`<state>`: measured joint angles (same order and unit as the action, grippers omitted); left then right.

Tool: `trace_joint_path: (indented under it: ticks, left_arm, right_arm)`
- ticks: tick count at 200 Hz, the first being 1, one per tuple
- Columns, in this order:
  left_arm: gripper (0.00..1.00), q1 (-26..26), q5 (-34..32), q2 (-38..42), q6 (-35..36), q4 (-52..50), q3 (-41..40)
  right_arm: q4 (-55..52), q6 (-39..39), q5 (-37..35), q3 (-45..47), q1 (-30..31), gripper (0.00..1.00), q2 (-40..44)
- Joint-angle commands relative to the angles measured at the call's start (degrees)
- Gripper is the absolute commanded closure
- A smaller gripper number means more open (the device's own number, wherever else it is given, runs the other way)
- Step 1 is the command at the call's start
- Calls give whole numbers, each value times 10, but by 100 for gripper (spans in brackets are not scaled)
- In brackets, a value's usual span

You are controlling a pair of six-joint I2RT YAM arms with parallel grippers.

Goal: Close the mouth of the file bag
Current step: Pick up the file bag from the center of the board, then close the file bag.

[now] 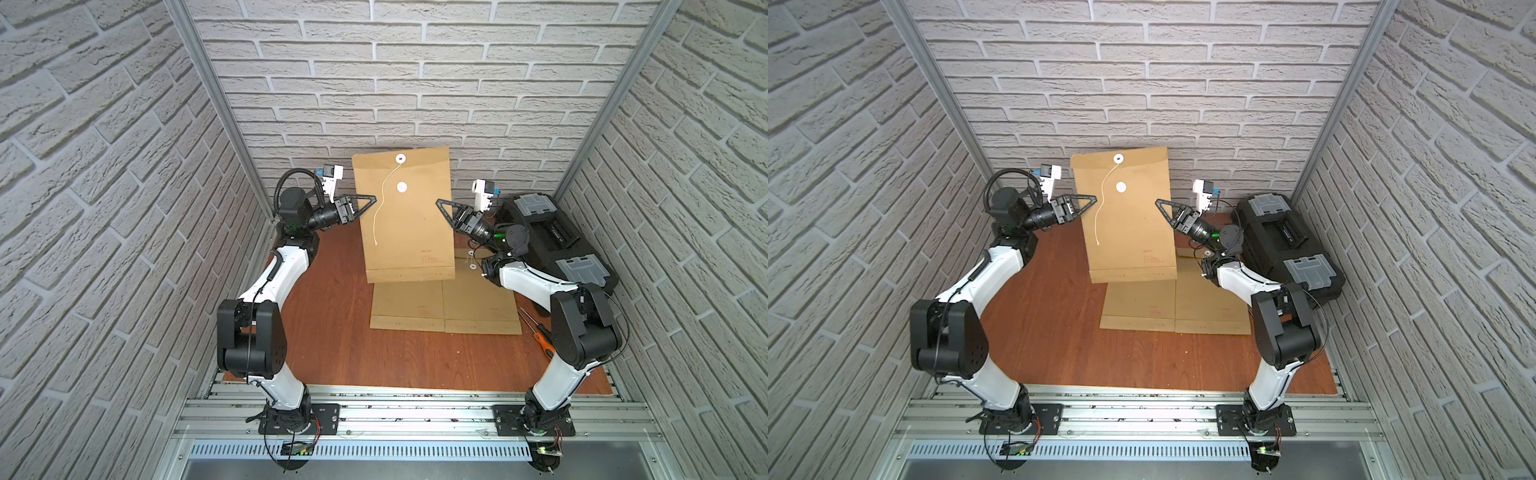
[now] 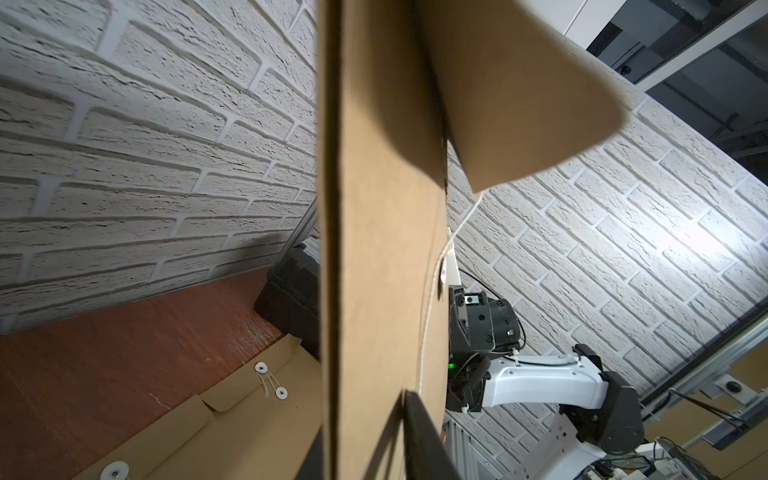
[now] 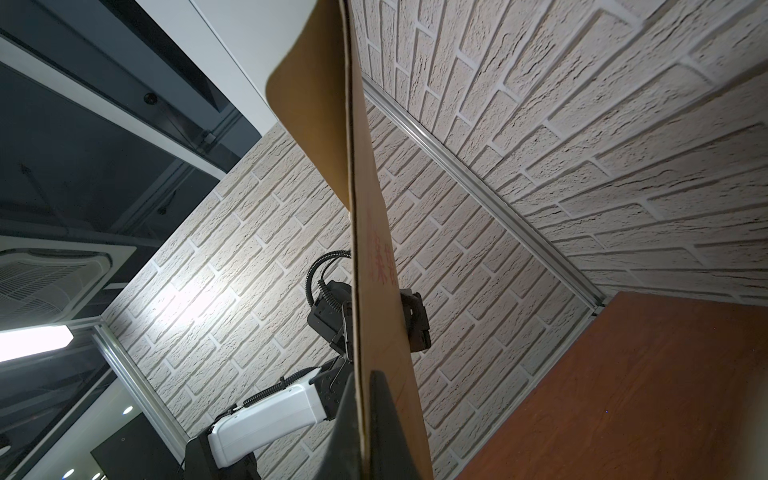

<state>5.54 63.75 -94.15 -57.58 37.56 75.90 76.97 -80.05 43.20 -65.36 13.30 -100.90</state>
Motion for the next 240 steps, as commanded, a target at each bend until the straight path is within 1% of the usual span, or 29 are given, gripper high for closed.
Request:
trace_joint_path:
  ticks: [1,16,29,42,50,61,67,74,81,91,108,117,124,133,142,160,183,204,220,240]
  left_arm:
    - [83,-6,15,-2,-29,68,7]
    - [94,-5,16,-2,-33,70,10]
    - [100,-4,20,-2,-42,82,10]
    - [100,-3,20,-1,-48,95,5]
    - [100,-3,20,1,-51,102,2]
    - [100,-1,19,3,-53,111,-4]
    - [100,-2,17,5,-53,114,-8]
    - [100,-2,15,8,-50,117,-13]
    - [100,-1,12,10,-44,114,-17]
    - [100,-1,7,15,-31,101,-22]
    - [100,-1,-7,29,4,68,-35]
    - [100,-2,-18,38,28,45,-42]
    - [100,-2,-32,47,49,27,-50]
    - [100,1,-54,58,76,2,-58]
    - [100,5,-76,70,101,-22,-64]
    - [100,23,-127,89,150,-74,-72]
    - [100,60,-200,116,231,-156,-74]
    - [100,99,-267,139,306,-221,-67]
    - [100,125,-306,151,348,-252,-60]
    - [100,157,-337,161,398,-288,-43]
  right_arm:
    - [37,-7,2,6,-5,97,20]
    - [37,-11,0,8,-6,97,18]
    - [37,-18,-4,9,-6,97,17]
    - [34,-21,-13,12,-6,97,17]
    - [21,-21,-21,16,-7,92,19]
    - [-20,-7,-30,25,-7,81,29]
    - [-52,13,-36,31,-9,79,39]
    - [-99,44,-46,43,-8,75,54]
    - [-165,80,-60,51,-9,68,72]
    - [-262,139,-80,58,-10,64,101]
    - [-463,233,-131,42,-13,61,147]
    - [-610,280,-175,14,-14,62,166]
    - [-705,317,-207,-10,-13,62,175]
    - [-787,348,-247,-33,-7,63,185]
    - [-827,362,-281,-39,5,64,194]
    - [-852,379,-345,-32,47,66,213]
    - [-790,396,-398,-6,138,68,223]
    - [-702,400,-395,7,211,68,204]
    - [-643,408,-388,12,245,65,187]
    - [-573,405,-379,22,273,60,169]
